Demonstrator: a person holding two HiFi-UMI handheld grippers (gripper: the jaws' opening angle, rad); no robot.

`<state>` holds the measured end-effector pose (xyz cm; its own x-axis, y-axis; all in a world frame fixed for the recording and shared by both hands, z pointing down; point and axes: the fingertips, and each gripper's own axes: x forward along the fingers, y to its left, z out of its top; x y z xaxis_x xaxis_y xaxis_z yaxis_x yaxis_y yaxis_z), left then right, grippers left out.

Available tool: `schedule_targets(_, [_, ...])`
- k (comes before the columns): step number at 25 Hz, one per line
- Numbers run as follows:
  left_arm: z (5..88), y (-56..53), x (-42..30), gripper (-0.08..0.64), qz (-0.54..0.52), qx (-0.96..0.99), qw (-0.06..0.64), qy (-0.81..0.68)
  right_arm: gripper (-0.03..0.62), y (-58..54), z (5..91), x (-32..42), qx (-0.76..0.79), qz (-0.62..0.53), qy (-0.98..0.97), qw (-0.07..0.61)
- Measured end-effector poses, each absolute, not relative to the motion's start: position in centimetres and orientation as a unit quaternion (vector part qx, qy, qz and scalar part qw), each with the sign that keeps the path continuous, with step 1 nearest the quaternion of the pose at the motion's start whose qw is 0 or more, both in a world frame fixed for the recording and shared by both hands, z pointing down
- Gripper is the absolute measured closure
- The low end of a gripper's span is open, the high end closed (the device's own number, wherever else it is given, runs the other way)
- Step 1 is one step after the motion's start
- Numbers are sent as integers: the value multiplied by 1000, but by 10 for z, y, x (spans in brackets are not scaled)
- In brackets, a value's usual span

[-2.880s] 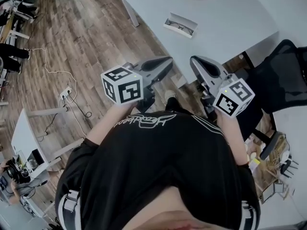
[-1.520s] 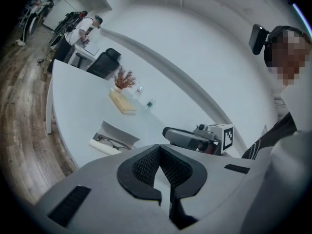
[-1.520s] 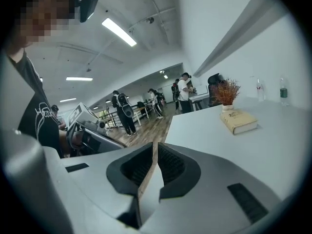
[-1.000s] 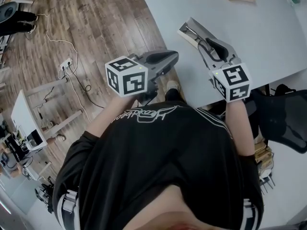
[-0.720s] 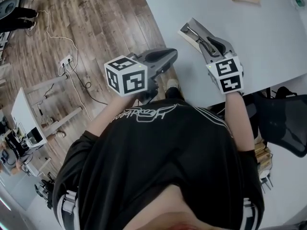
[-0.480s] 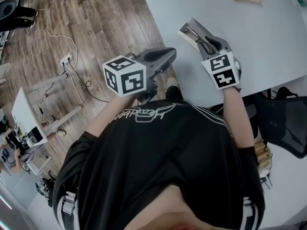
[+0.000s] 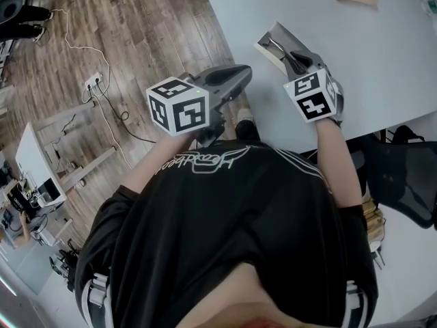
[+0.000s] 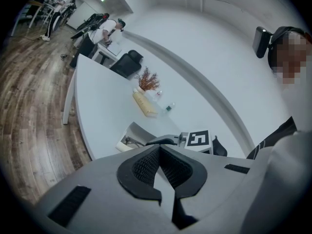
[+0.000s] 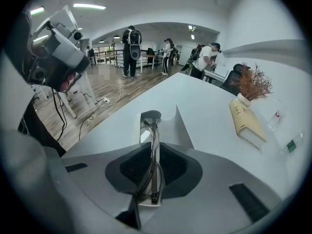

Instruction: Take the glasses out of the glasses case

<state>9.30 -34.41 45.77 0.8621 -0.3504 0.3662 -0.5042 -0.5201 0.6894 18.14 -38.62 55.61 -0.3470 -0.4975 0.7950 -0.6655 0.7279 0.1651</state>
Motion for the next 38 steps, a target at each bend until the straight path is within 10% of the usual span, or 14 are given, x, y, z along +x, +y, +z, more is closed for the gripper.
schedule_targets(38, [474,-340,63,553,90,854,428,-283,572,-394,560,179,342,67,-799,490])
